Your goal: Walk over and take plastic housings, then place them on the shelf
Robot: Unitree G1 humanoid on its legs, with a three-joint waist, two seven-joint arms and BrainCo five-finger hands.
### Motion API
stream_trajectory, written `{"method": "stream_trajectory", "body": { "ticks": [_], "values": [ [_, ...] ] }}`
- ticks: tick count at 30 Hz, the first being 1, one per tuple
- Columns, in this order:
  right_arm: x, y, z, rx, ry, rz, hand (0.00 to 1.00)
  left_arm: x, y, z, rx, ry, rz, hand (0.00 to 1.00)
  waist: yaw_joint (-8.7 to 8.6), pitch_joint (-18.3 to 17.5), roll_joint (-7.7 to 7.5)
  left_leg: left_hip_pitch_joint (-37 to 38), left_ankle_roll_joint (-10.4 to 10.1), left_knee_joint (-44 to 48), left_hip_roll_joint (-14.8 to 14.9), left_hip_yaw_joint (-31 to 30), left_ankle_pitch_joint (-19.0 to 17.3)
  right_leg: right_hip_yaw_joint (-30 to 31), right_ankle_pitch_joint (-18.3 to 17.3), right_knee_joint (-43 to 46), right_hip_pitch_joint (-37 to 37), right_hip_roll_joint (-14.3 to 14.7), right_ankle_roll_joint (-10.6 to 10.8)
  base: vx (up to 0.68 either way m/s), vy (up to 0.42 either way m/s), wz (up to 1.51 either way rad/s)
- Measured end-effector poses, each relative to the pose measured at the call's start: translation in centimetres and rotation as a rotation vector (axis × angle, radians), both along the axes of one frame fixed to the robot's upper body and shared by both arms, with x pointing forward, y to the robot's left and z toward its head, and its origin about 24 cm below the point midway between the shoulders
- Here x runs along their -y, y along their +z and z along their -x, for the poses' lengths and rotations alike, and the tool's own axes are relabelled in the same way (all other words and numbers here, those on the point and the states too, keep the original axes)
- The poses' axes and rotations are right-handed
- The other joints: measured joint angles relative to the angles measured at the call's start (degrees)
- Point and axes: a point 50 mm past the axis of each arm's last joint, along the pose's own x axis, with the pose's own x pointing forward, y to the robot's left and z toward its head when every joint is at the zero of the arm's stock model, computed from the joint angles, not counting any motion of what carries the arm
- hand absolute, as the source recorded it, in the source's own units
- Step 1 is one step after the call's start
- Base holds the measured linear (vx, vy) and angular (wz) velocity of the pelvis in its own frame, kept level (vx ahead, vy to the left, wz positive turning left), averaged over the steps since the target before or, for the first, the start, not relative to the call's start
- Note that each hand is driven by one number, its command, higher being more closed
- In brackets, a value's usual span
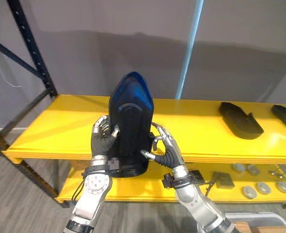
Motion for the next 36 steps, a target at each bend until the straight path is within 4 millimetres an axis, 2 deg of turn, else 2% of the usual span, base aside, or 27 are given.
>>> {"method": "stream_trajectory", "body": {
  "ticks": [1, 3, 6, 9, 11, 13, 15, 17, 20, 23, 27, 29, 32, 36],
  "values": [
    [-0.2, -0.1, 0.1, -0.027, 0.020, -0.040, 0.00, 0.0, 0.0, 0.0, 0.000, 0.014, -0.007, 1.00, -0.08, 0.00, 0.00, -0.01, -0.01, 0.00, -0.03, -0.20, 0.01, -0.32, -0.01, -0.30, 0.33, -0.03, 0.00, 0.08, -0.006, 0.34],
    [-0.8, 0.2, 0.3, -0.082, 0.082, -0.177, 0.00, 0.1, -0.2, -0.1, -0.008, 0.044, -0.031, 1.00, -1.35, 0.03, 0.10, -0.77, -0.40, 0.09, -0.42, -1.87, 0.43, -2.88, -0.14, -1.05, 1.38, -0.39, 0.01, 0.07, -0.003, 0.52],
    [-0.3, 1.2, 0.1, -0.122, 0.104, -0.379, 0.00, 0.1, -0.7, -0.4, -0.041, 0.089, -0.018, 1.00, -1.93, 0.02, 0.21, -1.86, 0.11, -1.15, -1.27, 1.50, 3.03, -4.53, -0.36, -1.23, 1.20, -1.44, 0.18, 0.02, 0.027, 0.39],
    [2.2, 4.0, 0.9, -0.009, 0.093, -0.549, 0.00, -0.4, -2.1, -0.9, -0.115, 0.129, -0.024, 1.00, -3.36, -0.31, 0.71, -0.86, 0.88, -4.20, -1.11, 4.32, 4.27, -4.64, -0.83, -1.11, 1.06, -1.70, 0.18, -0.04, 0.035, 0.06],
    [3.9, 4.9, 1.7, 0.044, 0.077, -0.631, 0.00, -1.4, -2.5, -1.3, -0.139, 0.169, -0.021, 1.00, -4.51, -0.48, 0.70, -0.83, 0.86, -4.32, -1.11, 6.34, 4.15, -3.77, -0.90, -0.63, 0.28, -1.88, 0.19, -0.06, 0.046, -0.27],
    [5.8, 4.9, 2.8, 0.065, 0.035, -0.697, 0.00, -3.0, -2.4, -1.9, -0.154, 0.234, -0.010, 1.00, -5.39, -0.66, 0.71, -0.47, 0.96, -4.45, -0.88, 9.00, 3.78, -1.69, -0.63, -0.57, -0.67, -1.74, 0.00, -0.05, 0.037, -0.56],
    [8.9, 3.7, 3.9, 0.050, -0.072, -0.737, 0.00, -5.3, -1.6, -2.8, -0.152, 0.306, 0.013, 1.00, -7.03, -1.03, 0.78, -0.10, 1.06, -4.46, -0.57, 12.12, 3.54, 0.97, 0.27, -0.95, -1.56, -1.37, -0.04, -0.03, 0.025, -0.58],
    [10.9, 1.8, 4.9, -0.014, -0.161, -0.731, 0.00, -6.5, -0.4, -3.5, -0.125, 0.335, 0.036, 1.00, -8.52, -1.66, 0.84, -0.16, 1.08, -4.47, -0.34, 14.25, 3.57, 2.37, 1.25, -1.56, -2.44, -1.10, 0.16, -0.01, 0.028, -0.45],
    [12.4, -0.7, 6.7, -0.129, -0.231, -0.700, 0.00, -7.6, 1.6, -4.4, -0.084, 0.343, 0.066, 1.00, -10.23, -2.43, 1.30, -1.07, 1.09, -4.47, 0.16, 16.79, 3.61, 4.71, 2.37, -2.35, -4.17, -0.44, 0.10, 0.00, 0.020, -0.46],
    [12.7, -3.5, 8.4, -0.274, -0.259, -0.652, 0.00, -8.7, 3.2, -5.5, -0.066, 0.345, 0.084, 1.00, -12.36, -2.61, 1.78, -2.04, 0.96, -4.48, 0.85, 18.81, 3.74, 6.72, 3.54, -2.85, -6.34, 0.41, -0.08, -0.01, 0.003, -0.34],
    [12.5, -7.3, 9.7, -0.460, -0.328, -0.511, 0.00, -10.2, 4.1, -7.0, -0.097, 0.338, 0.136, 1.00, -13.69, -2.19, 2.43, -3.85, 0.81, -4.48, 1.33, 19.37, 4.10, 7.25, 4.47, -3.60, -8.03, 0.97, -0.36, -0.04, -0.001, -0.12],
    [11.3, -9.1, 10.7, -0.563, -0.314, -0.421, 0.00, -11.4, 4.9, -8.2, -0.133, 0.338, 0.151, 1.00, -13.70, -1.55, 2.96, -5.62, 0.73, -4.46, 1.59, 19.36, 4.25, 7.43, 5.26, -4.24, -9.68, 1.22, -0.54, -0.05, 0.006, -0.03],
    [9.8, -9.8, 11.0, -0.606, -0.271, -0.311, 0.00, -12.5, 6.0, -9.3, -0.168, 0.331, 0.146, 1.00, -13.69, 0.38, 2.89, -6.81, 0.81, -4.45, 1.48, 19.37, 4.68, 7.61, 5.94, -4.56, -10.71, 1.13, -0.48, -0.05, 0.025, 0.00],
    [9.0, -9.7, 10.7, -0.590, -0.239, -0.254, 0.00, -14.0, 6.4, -10.2, -0.230, 0.349, 0.138, 1.00, -13.67, 3.04, 2.72, -8.24, 0.99, -4.41, 1.23, 19.36, 5.08, 8.02, 6.26, -4.52, -12.10, 0.93, -0.28, -0.02, 0.037, 0.01]
  ]
}}
